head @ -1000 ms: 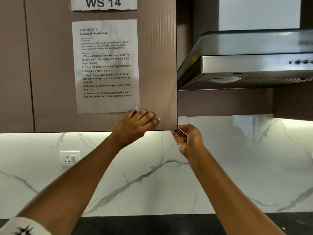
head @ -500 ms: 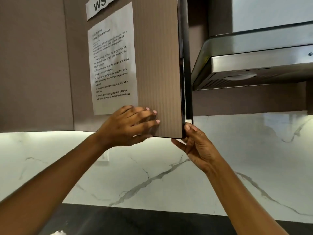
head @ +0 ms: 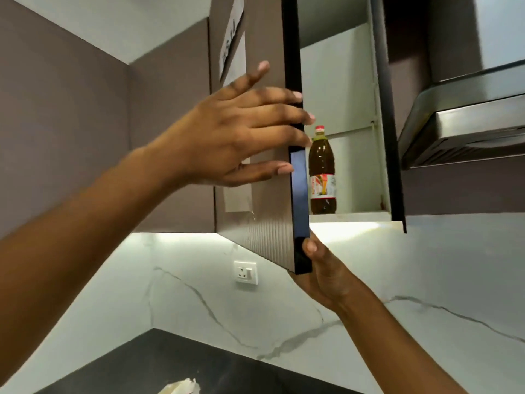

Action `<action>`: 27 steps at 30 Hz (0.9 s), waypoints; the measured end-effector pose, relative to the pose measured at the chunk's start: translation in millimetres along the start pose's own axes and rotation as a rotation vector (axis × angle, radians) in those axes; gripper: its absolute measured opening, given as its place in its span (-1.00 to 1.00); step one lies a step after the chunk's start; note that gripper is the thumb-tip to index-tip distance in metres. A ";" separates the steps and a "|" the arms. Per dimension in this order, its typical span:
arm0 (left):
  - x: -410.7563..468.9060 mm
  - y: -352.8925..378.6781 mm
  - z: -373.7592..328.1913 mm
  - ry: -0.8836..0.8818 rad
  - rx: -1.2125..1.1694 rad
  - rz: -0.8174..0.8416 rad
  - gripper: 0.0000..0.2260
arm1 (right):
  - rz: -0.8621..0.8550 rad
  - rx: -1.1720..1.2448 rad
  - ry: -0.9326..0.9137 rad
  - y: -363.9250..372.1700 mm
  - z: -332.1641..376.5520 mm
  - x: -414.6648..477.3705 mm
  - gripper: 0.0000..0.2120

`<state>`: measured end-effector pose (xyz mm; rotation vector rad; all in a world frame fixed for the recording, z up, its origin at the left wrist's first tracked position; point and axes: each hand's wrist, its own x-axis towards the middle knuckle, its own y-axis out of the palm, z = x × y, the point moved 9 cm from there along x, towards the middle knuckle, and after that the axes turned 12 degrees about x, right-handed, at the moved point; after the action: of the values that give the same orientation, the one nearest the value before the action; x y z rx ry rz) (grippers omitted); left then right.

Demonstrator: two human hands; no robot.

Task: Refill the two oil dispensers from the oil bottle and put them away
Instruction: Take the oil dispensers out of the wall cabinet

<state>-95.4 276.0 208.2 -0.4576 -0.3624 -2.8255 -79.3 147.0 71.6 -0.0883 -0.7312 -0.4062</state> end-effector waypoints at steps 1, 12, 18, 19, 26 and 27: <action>-3.3 -5.0 4.7 0.023 0.005 0.017 -0.62 | 0.043 -0.011 0.005 11.1 -3.8 3.1 0.32; -66.7 -24.0 61.5 0.103 0.070 0.644 -0.47 | 0.106 -0.273 -0.128 135.3 -30.1 48.5 0.08; -139.6 -35.0 89.5 0.130 0.175 0.840 -0.50 | -0.032 -0.551 -0.315 192.4 -52.0 78.0 0.14; -152.4 -35.4 94.5 0.134 0.194 0.876 -0.50 | -0.059 -0.558 -0.346 199.7 -55.4 82.6 0.15; -236.3 -27.7 126.4 0.124 0.256 1.069 -0.44 | -0.169 -0.595 -0.450 248.0 -91.8 122.1 0.08; -249.5 -25.8 130.0 0.116 0.255 1.091 -0.43 | -0.193 -0.599 -0.459 254.2 -98.2 128.7 0.08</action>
<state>161.7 389.0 238.4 -0.2936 -0.3073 -1.7107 168.2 316.6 99.8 -0.6967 -1.0532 -0.7962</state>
